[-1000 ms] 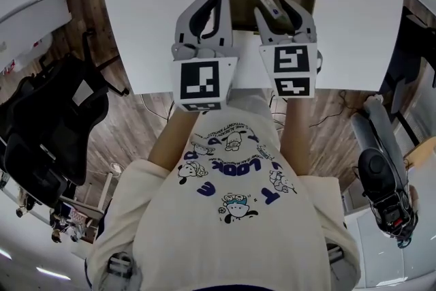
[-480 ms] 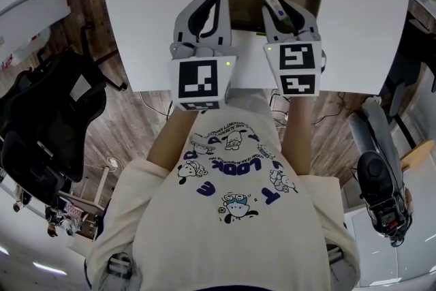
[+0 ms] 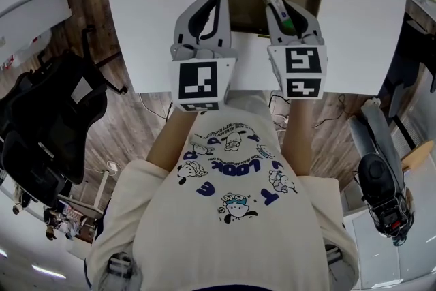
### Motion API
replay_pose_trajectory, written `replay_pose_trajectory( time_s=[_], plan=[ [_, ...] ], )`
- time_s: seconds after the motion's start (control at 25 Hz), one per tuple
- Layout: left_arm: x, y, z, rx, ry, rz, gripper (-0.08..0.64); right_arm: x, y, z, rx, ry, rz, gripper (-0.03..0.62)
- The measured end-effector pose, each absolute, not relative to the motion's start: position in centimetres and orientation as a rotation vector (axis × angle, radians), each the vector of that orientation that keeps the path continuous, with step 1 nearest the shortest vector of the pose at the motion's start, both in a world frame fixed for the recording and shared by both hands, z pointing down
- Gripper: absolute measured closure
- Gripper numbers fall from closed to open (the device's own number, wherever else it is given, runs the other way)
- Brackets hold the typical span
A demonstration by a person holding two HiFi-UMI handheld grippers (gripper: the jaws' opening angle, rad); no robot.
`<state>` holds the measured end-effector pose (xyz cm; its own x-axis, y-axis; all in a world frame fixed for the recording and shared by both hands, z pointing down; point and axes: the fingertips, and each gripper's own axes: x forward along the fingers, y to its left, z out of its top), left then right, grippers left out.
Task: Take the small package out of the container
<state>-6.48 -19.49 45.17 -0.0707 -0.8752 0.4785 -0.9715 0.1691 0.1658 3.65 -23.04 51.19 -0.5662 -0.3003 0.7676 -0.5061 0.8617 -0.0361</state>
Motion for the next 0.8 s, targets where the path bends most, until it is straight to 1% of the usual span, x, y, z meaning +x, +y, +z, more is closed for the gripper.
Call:
replay_pose_trajectory(
  time_s=[0.8],
  plan=[
    [-6.9, -18.9, 36.8, 1.92, -2.051, 0.167, 0.546, 3.2, -22.8, 42.1, 0.877, -2.356, 0.301, 0.48]
  ],
)
